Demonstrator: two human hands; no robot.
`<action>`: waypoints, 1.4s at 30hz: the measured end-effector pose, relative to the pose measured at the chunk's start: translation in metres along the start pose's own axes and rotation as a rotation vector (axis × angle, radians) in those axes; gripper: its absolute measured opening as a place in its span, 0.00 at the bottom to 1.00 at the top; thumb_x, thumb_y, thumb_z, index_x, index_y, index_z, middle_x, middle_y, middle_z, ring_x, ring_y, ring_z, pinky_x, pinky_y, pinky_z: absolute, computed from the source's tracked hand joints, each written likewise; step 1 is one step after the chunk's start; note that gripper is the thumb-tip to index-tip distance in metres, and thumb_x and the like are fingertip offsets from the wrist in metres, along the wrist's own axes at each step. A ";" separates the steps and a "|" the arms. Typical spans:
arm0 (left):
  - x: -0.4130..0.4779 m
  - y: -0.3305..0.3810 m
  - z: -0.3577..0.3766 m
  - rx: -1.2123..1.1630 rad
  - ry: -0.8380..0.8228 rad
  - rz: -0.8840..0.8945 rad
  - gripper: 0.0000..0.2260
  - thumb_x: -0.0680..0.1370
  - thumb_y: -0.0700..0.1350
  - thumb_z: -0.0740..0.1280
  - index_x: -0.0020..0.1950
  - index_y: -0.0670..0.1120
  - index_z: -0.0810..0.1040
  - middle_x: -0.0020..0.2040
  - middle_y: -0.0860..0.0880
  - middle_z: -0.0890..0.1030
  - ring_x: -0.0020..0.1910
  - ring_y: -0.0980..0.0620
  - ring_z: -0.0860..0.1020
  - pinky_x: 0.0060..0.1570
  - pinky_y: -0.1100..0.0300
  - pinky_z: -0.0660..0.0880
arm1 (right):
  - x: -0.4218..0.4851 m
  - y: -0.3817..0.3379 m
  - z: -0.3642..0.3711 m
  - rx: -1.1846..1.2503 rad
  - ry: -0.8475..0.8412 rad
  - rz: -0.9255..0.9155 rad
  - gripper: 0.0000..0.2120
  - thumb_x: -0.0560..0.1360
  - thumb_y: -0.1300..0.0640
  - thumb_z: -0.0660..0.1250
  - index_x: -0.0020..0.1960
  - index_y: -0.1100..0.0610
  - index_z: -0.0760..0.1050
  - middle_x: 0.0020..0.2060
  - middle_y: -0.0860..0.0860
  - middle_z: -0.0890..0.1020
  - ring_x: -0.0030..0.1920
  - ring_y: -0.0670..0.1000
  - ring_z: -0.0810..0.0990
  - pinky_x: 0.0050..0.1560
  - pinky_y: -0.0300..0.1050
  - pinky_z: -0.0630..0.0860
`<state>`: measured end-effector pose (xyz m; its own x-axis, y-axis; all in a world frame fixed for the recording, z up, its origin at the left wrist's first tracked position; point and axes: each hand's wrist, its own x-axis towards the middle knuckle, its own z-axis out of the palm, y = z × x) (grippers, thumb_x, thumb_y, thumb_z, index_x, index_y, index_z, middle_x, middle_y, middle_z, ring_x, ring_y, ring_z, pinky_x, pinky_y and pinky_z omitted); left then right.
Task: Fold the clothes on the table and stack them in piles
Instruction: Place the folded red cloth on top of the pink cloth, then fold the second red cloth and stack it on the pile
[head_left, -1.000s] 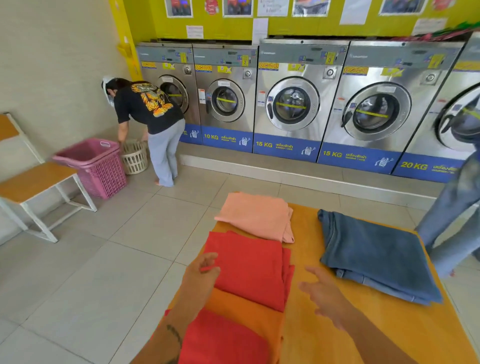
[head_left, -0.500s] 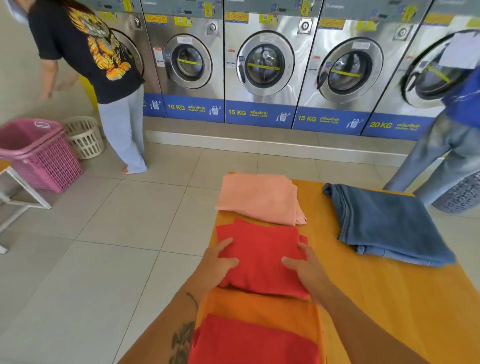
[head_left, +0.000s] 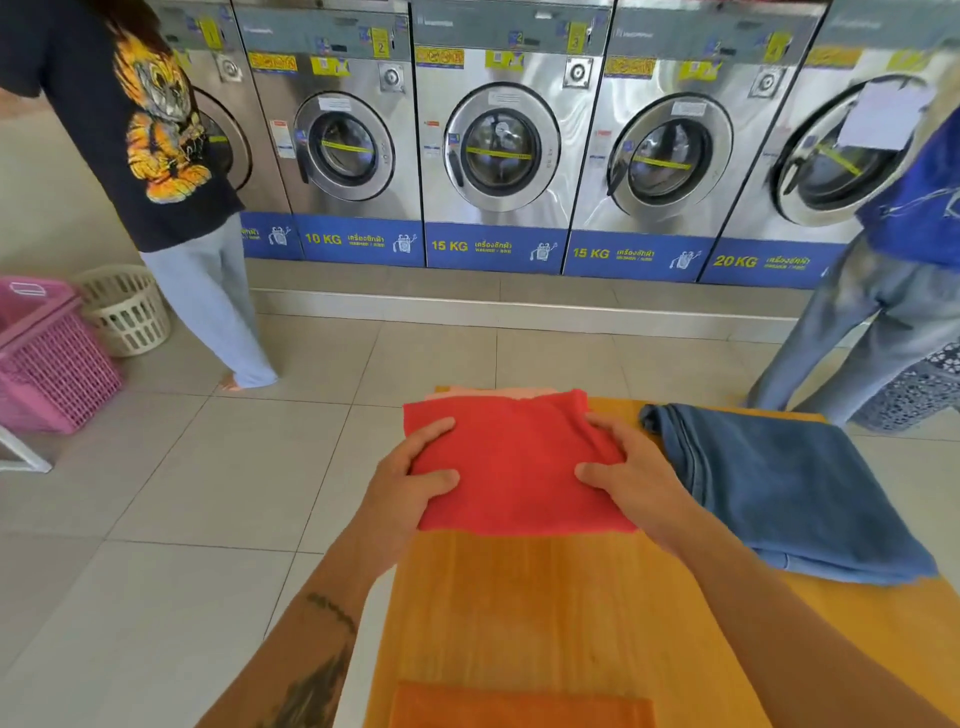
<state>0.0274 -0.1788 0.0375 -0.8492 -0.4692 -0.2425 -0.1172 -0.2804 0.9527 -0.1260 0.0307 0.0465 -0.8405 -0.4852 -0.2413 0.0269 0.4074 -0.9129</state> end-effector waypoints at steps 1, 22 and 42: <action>0.017 0.005 0.003 0.045 0.030 0.024 0.25 0.75 0.33 0.68 0.65 0.57 0.77 0.64 0.50 0.76 0.57 0.46 0.79 0.44 0.56 0.81 | 0.016 -0.004 0.000 -0.014 0.024 -0.027 0.27 0.75 0.60 0.71 0.69 0.43 0.69 0.55 0.43 0.76 0.51 0.48 0.78 0.44 0.44 0.76; 0.039 -0.039 0.010 0.758 0.262 0.001 0.19 0.78 0.37 0.61 0.65 0.55 0.76 0.65 0.53 0.73 0.55 0.55 0.77 0.43 0.67 0.76 | 0.049 0.058 -0.019 -0.447 -0.141 -0.070 0.33 0.76 0.54 0.66 0.78 0.50 0.58 0.74 0.52 0.65 0.69 0.54 0.70 0.61 0.45 0.75; -0.235 -0.130 -0.029 0.635 0.147 -0.129 0.18 0.76 0.47 0.68 0.66 0.58 0.76 0.61 0.57 0.77 0.57 0.57 0.77 0.61 0.56 0.74 | -0.229 0.111 0.014 -0.226 -0.322 0.267 0.22 0.77 0.54 0.69 0.70 0.51 0.69 0.63 0.48 0.74 0.63 0.48 0.73 0.58 0.42 0.69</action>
<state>0.2569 -0.0570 -0.0344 -0.7342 -0.5867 -0.3415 -0.5320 0.1848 0.8263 0.0768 0.1763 -0.0041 -0.6085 -0.5414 -0.5801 0.0709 0.6910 -0.7193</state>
